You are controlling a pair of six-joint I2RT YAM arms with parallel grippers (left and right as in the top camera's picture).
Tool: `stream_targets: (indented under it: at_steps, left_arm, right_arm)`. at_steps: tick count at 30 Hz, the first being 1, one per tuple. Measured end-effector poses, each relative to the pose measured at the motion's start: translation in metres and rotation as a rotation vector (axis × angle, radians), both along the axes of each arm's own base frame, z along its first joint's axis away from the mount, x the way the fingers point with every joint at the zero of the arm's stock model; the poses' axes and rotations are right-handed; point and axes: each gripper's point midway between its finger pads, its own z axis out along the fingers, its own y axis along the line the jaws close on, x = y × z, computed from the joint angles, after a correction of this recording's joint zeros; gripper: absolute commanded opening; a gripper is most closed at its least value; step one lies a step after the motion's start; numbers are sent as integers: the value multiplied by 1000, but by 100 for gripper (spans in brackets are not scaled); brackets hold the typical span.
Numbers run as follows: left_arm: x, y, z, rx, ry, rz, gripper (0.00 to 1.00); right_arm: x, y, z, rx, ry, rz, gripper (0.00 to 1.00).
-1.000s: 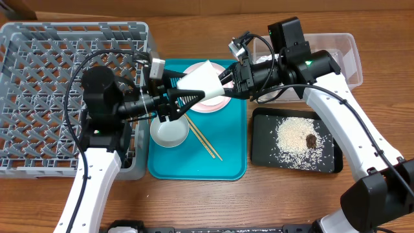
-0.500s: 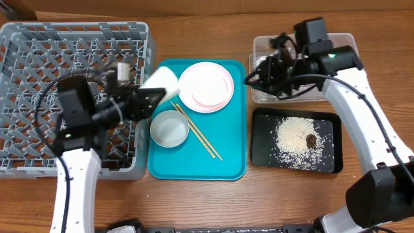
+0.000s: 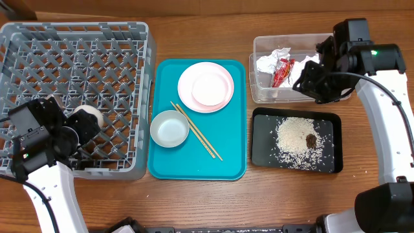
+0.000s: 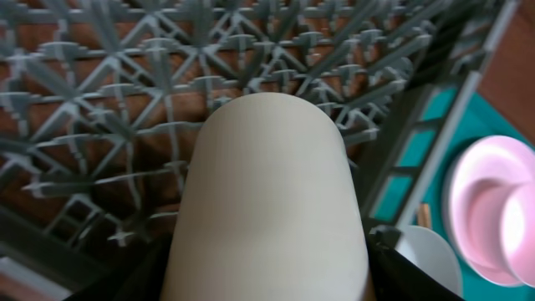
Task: Sort waste into correct bins and load items into the dishwasher
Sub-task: 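Place the white cup into the dish rack with the left gripper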
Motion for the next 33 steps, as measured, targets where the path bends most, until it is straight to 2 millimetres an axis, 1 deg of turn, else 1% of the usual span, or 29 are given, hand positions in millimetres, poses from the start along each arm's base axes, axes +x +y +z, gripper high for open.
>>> stream_targets:
  at_steps: [2,6,8,10,11,12,13,14,16,17,18,22,24,27,31,33]
  left_arm:
    - [-3,5,-4,13,28,26,7]
    - [-7,7,-19,-9,89,53,9]
    - [-8,7,-27,-25,118,53,13]
    - [-8,7,-33,-37,140,52,21]
    - [-7,7,-37,-43,152,52,24]
    - [-7,7,-40,-49,163,52,29]
    - [-7,7,-42,-52,167,51,39]
    - [-7,7,-47,-62,184,51,50]
    - [-6,7,-53,-75,201,49,72]
    - [-6,7,-55,-79,208,48,90]
    - [-6,6,-57,-87,212,47,100]
    - [0,8,-59,-94,198,55,100]
    - [3,7,-58,-103,185,49,100]
    - [10,3,-51,-127,155,32,100]
    - [28,-3,-25,-133,80,-13,100]
    - [41,-13,-10,-127,38,-61,100]
  right_arm:
    - [0,-4,-1,-12,-2,-3,28]
    - [1,-5,-1,-23,-4,-2,28]
    - [1,-5,-1,-25,-4,0,28]
    - [1,-6,-1,-26,-4,0,28]
    - [1,-6,-1,-26,-4,0,28]
    - [1,-5,-1,-26,-3,0,28]
    - [1,-6,-1,-26,-4,0,28]
    - [1,-6,-1,-27,-4,0,28]
    - [1,-6,-1,-26,-3,0,28]
    - [1,-6,-1,-26,-4,0,28]
    - [0,-6,-1,-26,-3,-1,28]
    - [-1,-6,-2,-27,5,0,28]
    - [-2,-6,-2,-26,9,0,30]
    - [-3,-6,-2,-27,13,1,32]
    - [-4,-6,-2,-27,14,1,32]
    - [-4,-6,-3,-27,15,0,33]
